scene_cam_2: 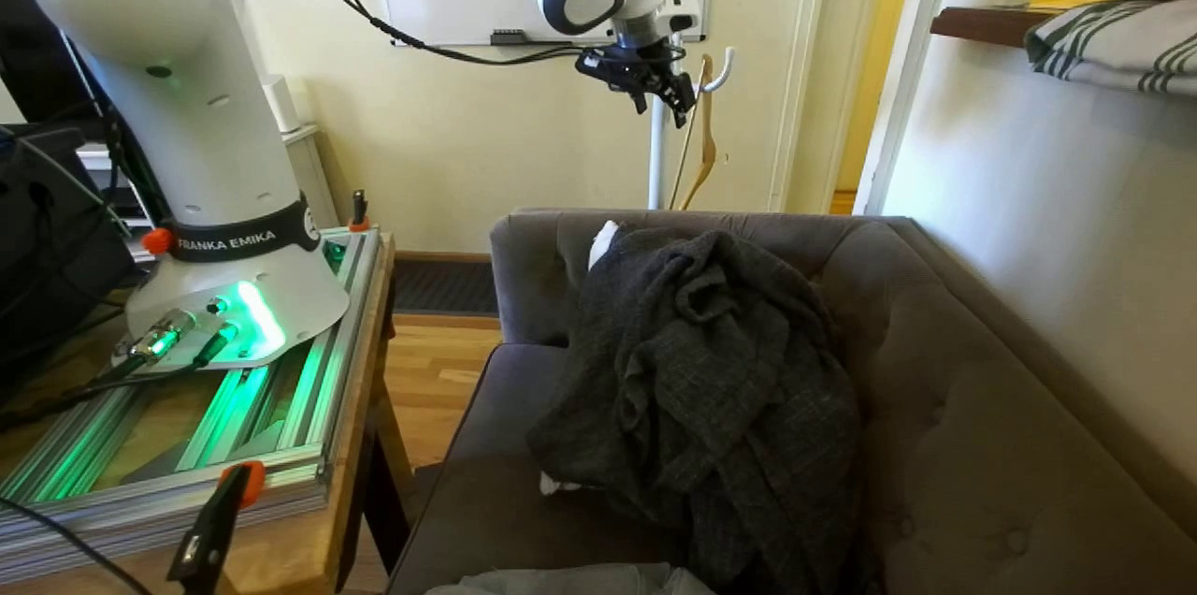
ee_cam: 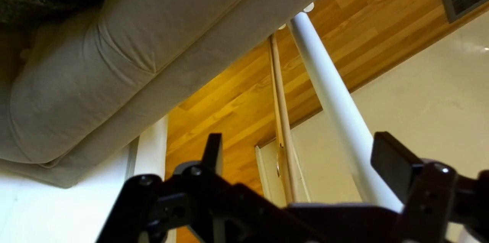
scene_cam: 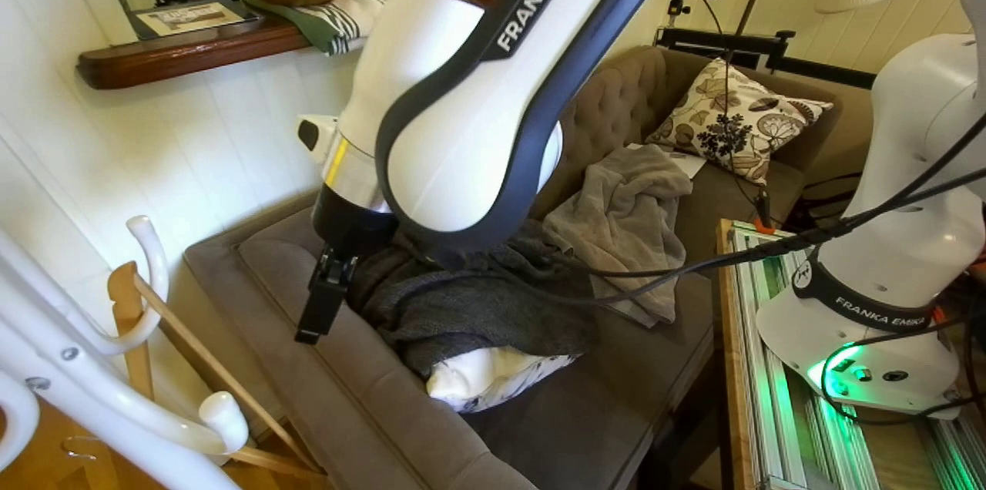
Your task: Hang the clothing hanger higher on the coat rack
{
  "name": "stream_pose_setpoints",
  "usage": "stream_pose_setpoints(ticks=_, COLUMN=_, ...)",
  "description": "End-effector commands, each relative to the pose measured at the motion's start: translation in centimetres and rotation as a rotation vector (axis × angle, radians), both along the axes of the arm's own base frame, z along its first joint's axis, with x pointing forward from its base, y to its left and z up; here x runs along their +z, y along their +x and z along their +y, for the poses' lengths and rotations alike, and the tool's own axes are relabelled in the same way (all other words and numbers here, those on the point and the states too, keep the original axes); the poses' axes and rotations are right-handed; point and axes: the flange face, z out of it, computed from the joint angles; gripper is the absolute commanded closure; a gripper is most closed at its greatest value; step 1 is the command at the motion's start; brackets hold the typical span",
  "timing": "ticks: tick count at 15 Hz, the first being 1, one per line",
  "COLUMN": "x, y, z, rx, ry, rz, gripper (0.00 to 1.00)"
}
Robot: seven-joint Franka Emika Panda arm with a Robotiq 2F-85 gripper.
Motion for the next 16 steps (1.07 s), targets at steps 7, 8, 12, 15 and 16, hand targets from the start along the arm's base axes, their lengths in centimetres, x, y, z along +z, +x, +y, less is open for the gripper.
stream_pose_setpoints(ticks=7, x=-1.6, y=2.1, z=3.5, rx=0.030, ry=0.021, rz=-0.118, gripper=0.00)
stream_pose_setpoints(ticks=8, x=-1.7, y=2.3, z=3.6, rx=0.029, ry=0.016, rz=-0.126, gripper=0.00)
stream_pose_setpoints(ticks=12, x=-1.2, y=1.9, z=3.4, rx=0.016, ry=0.027, rz=-0.102, gripper=0.00)
stream_pose_setpoints(ticks=15, x=-1.3, y=1.9, z=3.2, rx=0.014, ry=0.026, rz=-0.101, gripper=0.00)
stream_pose_setpoints(ticks=16, x=-1.3, y=1.9, z=3.2, rx=0.014, ry=0.026, rz=-0.101, gripper=0.00)
